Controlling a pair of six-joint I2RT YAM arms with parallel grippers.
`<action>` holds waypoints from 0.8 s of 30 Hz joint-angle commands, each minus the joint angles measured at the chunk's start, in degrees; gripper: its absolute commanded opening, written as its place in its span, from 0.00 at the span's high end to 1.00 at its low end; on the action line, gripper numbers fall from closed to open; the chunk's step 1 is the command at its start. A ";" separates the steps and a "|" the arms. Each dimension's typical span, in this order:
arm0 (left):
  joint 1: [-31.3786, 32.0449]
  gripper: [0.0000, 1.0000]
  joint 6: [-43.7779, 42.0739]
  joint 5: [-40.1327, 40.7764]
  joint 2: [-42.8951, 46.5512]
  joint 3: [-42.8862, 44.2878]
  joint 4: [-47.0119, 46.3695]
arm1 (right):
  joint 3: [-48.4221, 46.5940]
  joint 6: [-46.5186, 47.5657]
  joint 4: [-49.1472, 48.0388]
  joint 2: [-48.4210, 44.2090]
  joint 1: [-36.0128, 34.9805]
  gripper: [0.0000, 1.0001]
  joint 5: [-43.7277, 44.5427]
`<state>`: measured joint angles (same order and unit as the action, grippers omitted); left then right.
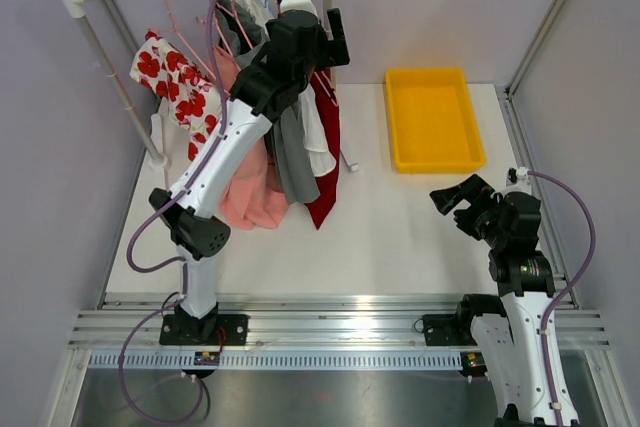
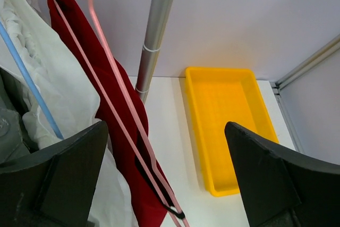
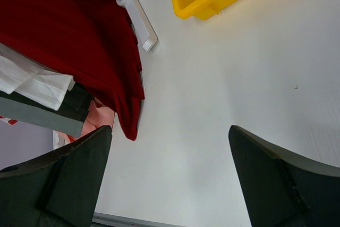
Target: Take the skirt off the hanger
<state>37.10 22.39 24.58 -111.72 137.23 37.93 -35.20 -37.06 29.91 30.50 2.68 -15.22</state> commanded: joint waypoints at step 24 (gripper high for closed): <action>-2.12 1.00 -3.41 0.73 1.06 3.31 -9.19 | -0.75 1.64 -0.38 -0.71 -0.13 0.01 -1.12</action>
<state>34.00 21.82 24.32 -117.19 137.32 34.22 -35.18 -36.62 29.91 30.24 2.68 -15.59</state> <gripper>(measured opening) 0.027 0.993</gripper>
